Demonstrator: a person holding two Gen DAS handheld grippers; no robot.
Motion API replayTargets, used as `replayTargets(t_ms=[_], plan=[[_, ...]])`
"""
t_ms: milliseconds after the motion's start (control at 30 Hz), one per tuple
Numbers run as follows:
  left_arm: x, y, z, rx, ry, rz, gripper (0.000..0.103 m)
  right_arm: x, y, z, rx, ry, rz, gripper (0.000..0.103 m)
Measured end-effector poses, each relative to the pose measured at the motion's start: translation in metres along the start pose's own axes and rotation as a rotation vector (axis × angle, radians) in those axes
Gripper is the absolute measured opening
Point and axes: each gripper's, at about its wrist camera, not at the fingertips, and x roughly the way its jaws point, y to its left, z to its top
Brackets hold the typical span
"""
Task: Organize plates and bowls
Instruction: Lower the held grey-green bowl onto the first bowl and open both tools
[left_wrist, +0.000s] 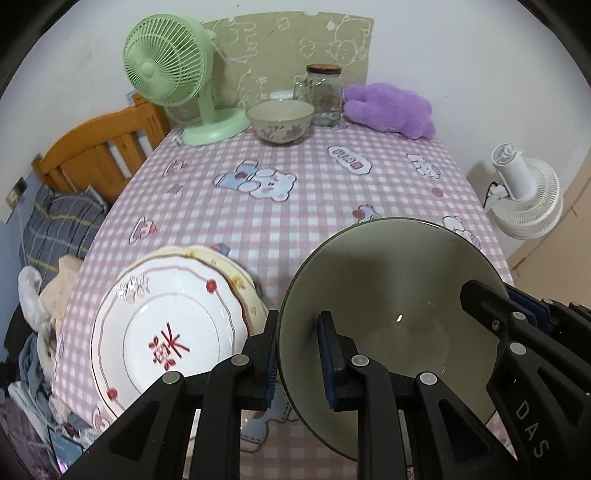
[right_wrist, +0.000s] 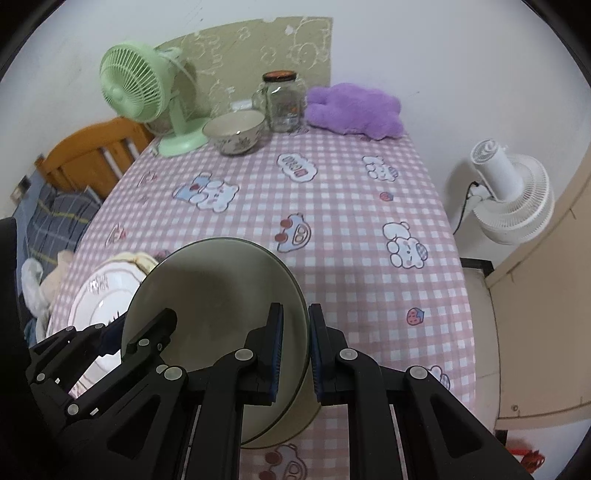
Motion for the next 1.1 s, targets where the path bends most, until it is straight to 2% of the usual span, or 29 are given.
replayTargets(t_ms=[367, 733, 1000, 1067, 1100], plan=[[0.013, -0.007, -0.014, -0.051, 0.045, 0.058, 0.017, 0.02, -0.007, -0.011, -0.059, 0.052, 0.065, 0.017], [0.028, -0.016, -0.025, -0.048, 0.093, 0.05, 0.017, 0.037, -0.017, -0.02, -0.066, 0.103, 0.067, 0.017], [0.029, -0.02, -0.028, -0.016, 0.075, 0.068, 0.017, 0.036, -0.014, -0.026, -0.092, 0.081, 0.047, 0.017], [0.029, -0.02, -0.028, -0.005, 0.075, 0.06, 0.019, 0.036, -0.013, -0.027, -0.093, 0.079, 0.034, 0.018], [0.029, -0.019, -0.028, -0.004, 0.077, 0.052, 0.025, 0.036, -0.012, -0.027, -0.09, 0.079, 0.031, 0.018]])
